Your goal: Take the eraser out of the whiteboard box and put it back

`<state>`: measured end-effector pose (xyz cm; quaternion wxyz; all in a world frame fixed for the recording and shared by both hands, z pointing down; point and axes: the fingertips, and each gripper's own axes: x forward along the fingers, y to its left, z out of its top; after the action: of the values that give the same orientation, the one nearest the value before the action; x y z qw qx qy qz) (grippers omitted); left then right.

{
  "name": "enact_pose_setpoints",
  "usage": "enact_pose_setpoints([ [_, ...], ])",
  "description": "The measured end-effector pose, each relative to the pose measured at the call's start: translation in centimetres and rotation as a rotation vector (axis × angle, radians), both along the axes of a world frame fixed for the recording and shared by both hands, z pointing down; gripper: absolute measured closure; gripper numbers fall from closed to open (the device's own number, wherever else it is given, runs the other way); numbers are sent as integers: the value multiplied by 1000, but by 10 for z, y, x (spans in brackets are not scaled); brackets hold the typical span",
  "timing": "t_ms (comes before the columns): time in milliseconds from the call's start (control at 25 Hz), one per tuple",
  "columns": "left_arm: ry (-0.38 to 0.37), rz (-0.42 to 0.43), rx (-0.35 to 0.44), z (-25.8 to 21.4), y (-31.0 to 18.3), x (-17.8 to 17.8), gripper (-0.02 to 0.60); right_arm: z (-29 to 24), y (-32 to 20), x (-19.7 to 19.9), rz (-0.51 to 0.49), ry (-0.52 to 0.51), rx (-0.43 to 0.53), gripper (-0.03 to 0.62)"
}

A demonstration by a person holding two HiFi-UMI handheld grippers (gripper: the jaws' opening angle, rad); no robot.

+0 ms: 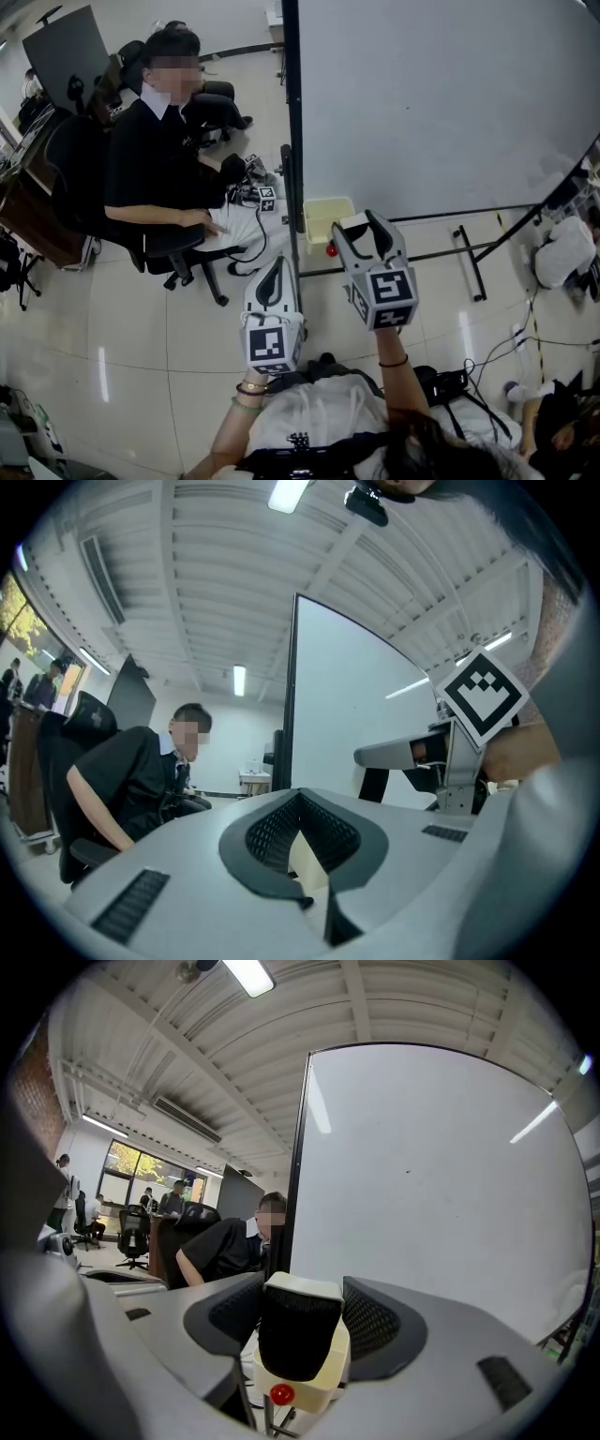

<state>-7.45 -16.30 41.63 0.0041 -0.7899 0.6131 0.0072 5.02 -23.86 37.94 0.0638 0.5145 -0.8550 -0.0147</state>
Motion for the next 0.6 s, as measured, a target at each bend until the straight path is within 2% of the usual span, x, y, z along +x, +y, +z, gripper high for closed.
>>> enact_pose_setpoints([
  [240,-5,-31,-8,2,1,-9,578,35,-31,-11,30,66,-62,324],
  [480,1,-67,-17,2,5,-19,578,96,-49,-25,46,175,-177,322],
  [600,2,-85,-31,6,6,-25,578,122,-52,-25,43,181,-250,318],
])
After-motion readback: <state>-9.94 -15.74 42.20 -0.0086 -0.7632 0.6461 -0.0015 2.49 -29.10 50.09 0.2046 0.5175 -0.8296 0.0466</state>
